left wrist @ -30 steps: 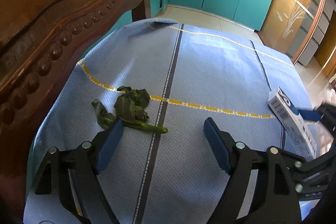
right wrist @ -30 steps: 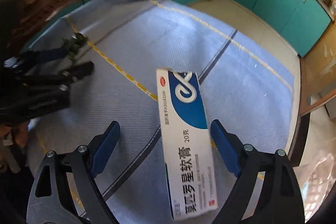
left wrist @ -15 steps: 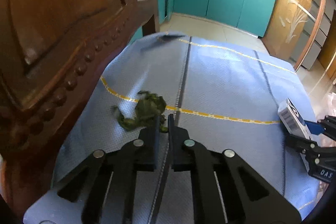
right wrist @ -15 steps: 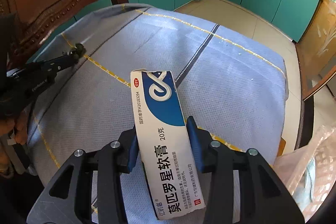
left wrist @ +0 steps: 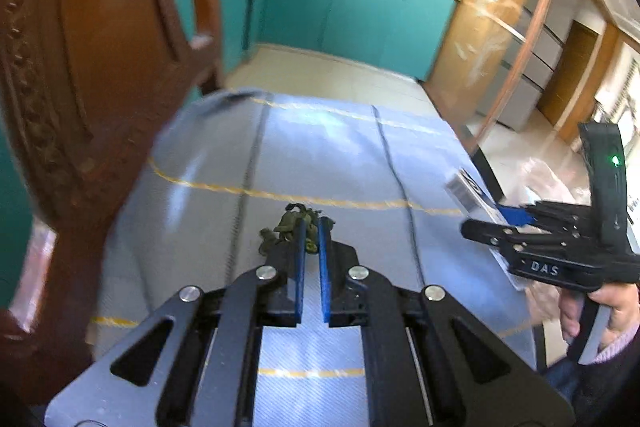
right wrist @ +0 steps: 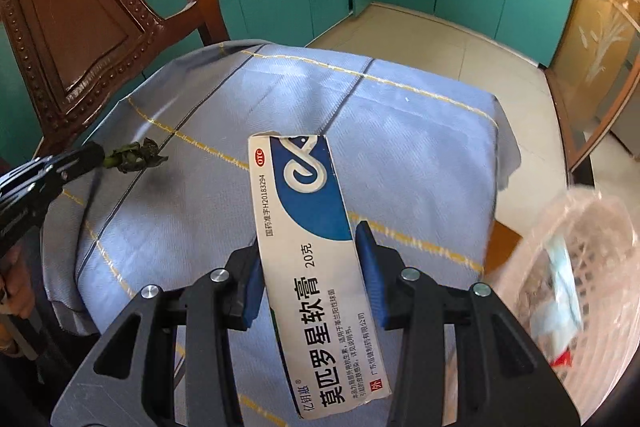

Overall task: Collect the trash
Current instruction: 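Close the left tool on the green vegetable scraps while the right tool holds the box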

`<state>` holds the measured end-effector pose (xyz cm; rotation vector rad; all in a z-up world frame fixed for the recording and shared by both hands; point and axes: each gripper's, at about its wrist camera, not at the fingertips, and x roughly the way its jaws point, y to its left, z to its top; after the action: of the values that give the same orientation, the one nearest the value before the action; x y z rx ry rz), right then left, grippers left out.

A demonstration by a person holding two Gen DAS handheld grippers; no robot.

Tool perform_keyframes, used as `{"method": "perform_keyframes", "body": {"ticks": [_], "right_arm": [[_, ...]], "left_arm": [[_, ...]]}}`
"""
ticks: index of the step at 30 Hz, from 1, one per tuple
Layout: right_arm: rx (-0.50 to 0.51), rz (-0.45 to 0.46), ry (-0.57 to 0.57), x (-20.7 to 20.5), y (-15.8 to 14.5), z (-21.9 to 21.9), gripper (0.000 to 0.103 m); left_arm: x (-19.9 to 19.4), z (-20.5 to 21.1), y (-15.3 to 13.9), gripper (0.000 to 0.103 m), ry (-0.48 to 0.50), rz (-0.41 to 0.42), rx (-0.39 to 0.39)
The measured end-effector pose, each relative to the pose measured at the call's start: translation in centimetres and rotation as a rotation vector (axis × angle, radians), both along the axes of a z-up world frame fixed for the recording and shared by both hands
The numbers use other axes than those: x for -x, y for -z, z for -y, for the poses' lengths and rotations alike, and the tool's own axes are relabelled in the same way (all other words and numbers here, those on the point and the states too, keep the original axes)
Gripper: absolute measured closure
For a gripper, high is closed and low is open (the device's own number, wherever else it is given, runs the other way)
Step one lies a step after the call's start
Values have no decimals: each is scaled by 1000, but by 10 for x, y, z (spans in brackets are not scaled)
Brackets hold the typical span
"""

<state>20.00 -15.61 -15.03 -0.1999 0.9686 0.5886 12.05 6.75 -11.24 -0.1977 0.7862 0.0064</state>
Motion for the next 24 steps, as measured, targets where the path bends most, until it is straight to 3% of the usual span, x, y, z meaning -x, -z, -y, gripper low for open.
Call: {"method": "perform_keyframes", "body": {"ticks": [4,7,8,12,17,19,24], "right_arm": [[9,-17,-11,15,8,2,60],[22,-16,-34,23,11,-1,60],[25,-15,-42,24,12,-3,60],[47,-16,-48,24,18,-6,60],[95,-22,-40,22,28,-11,57],[112,-10,-45,22,30,-13,50],[99,-19,-39,21,36,-13,48]], "left_arm": [[1,16,25,96,23,-80,-66],[2,22,39,74,34,-120,-75],[2,24,42,61,26,-123,-97],[-4,22,49,53,12,-136,-110],[-15,24,63,52,5,-178,-144],[-14,25,63,52,4,-176,-146],[-12,32,60,82,10,-151,-167]]}}
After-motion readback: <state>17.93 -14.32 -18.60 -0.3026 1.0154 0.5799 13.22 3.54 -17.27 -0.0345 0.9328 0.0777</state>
